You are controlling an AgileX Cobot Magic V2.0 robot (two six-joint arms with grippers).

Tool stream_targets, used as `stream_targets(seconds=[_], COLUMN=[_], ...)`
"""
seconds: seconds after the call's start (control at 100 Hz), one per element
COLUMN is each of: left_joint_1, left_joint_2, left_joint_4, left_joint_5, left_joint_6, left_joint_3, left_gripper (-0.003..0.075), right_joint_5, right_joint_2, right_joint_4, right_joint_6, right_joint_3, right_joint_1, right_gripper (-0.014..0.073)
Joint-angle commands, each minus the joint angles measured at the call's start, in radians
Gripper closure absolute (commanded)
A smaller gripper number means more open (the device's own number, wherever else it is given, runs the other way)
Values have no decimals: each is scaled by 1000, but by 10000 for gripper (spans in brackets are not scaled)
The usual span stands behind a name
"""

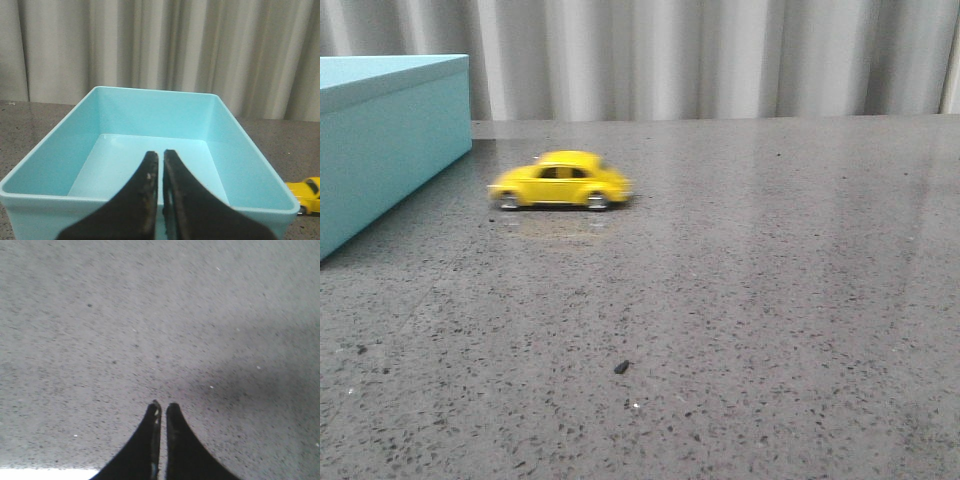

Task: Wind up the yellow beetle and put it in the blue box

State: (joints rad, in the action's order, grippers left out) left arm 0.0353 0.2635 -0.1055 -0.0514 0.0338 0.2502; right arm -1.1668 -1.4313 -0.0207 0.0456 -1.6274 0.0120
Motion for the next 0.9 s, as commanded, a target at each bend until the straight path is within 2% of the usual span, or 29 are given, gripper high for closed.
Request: stream_targets(seconds=[0.0,0.23,0.48,0.7,0.89], left_joint_1=[-1,-1,-1,-1,21], left_joint_2=[18,18,49,202,336], left_joint_4=[-6,-14,-14,-14,-14], left_joint_5=[80,80,-15,-174,-223], left_joint_6=[9,9,1,-10,-53], left_joint_3=[36,41,167,334,450], left_gripper=[741,741,741,741,741], right_joint_5=[74,85,127,260,421], right_joint_2=[51,104,208,384,577], right_joint_4=[2,4,4,4,6], right_joint_6=[-12,-12,-12,-12,-12], right_joint_3=[-31,-31,-5,139,316], right_joint_1=[-24,-68,-83,-83,-83], right_gripper=[655,655,655,655,655])
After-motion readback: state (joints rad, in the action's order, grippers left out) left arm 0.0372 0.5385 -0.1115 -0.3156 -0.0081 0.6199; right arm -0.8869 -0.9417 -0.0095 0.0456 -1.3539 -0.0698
